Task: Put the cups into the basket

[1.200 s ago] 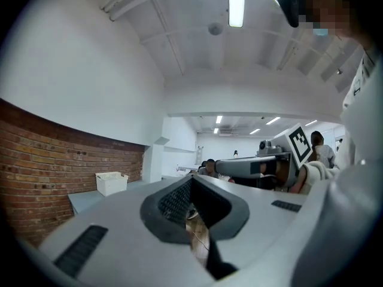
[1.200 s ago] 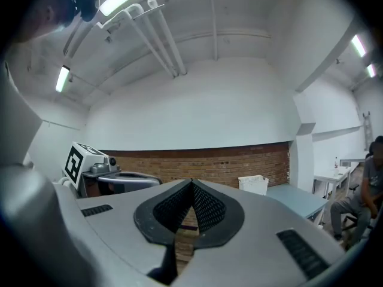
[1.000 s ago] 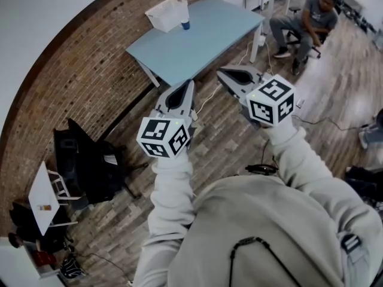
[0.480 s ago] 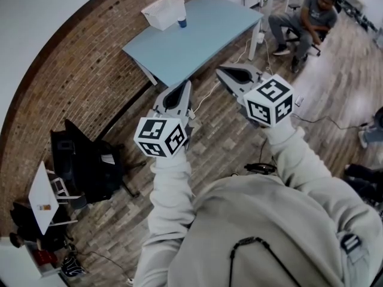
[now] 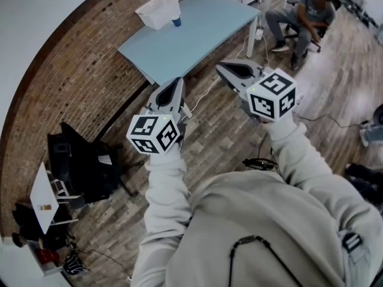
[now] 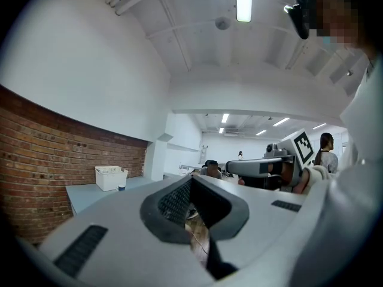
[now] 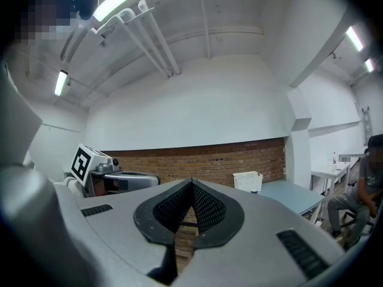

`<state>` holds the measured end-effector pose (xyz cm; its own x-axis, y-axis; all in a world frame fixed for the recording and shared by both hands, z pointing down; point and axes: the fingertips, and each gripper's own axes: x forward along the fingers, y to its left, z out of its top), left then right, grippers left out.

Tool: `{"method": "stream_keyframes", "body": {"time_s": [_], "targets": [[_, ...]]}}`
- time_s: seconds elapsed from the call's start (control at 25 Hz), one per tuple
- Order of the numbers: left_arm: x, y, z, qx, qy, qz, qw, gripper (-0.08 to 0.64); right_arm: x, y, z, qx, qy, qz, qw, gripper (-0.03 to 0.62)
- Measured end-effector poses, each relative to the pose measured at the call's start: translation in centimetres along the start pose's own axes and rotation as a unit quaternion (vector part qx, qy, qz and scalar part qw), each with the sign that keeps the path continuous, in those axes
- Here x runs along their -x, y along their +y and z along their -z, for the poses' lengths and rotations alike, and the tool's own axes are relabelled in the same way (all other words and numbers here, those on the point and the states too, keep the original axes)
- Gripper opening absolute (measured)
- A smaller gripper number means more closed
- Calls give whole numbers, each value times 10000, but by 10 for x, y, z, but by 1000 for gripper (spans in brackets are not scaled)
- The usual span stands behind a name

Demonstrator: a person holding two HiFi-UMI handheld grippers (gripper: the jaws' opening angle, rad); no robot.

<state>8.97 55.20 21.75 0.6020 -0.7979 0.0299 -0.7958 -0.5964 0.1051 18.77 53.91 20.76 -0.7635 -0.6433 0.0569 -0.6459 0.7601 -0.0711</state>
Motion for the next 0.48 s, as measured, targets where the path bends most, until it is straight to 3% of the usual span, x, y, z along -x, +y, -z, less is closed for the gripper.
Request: {"method": "stream_keyframes", "body": {"time_s": [0.48], "targets": [[-36, -17, 2, -135, 94, 131, 9998, -5, 31, -55, 18, -334, -6, 172, 9993, 5]]}}
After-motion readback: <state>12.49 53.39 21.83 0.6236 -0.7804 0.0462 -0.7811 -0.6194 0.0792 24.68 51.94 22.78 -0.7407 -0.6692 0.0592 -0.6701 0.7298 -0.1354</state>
